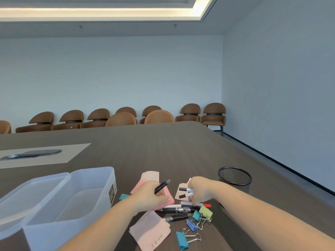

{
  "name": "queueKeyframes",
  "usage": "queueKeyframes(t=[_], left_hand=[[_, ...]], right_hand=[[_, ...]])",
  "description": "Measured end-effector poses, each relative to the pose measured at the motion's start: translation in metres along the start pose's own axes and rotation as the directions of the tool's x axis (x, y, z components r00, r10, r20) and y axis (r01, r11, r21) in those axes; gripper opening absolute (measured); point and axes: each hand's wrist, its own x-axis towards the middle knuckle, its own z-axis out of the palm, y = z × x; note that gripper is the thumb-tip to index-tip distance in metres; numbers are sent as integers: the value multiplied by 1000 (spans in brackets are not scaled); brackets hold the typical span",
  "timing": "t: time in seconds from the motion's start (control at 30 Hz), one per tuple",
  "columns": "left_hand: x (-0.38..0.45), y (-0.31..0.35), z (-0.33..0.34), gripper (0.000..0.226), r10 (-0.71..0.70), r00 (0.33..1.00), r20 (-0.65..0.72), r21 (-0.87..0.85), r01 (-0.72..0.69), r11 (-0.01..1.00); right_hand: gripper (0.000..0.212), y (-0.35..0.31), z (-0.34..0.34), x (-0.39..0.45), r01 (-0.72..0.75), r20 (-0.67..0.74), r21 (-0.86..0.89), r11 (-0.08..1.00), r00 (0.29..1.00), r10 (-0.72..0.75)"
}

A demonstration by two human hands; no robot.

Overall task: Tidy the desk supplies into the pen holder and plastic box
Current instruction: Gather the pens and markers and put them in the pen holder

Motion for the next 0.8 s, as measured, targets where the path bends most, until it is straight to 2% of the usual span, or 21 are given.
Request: queueKeyframes(t=[0.1,0.37,0.43,0.57,0.67,0.8], left_hand=[[-3,1,5,27,16,996,84,5,-17,1000],[-8,9,12,25,101,987,129,121,-117,986],[-8,10,15,34,130,984,125,175,-151,973],[-6,9,19,47,100,978,180,220,-139,966],[-4,11,21,41,106,973,206,232,-154,960],[1,10,25,23,102,972,211,248,-154,956]], right_hand=[[12,-1,3,1,7,-16,24,1000,1000,-7],[33,-3,2,9,23,-153,-16,1000,988,-25],[34,-4,1,12,26,-177,-21,999,984,-30],[32,-6,1,16,55,-225,28,998,973,-47],[26,-9,0,17,63,-239,52,997,970,-49],[38,-9,-2,19,57,-244,55,997,969,-42]])
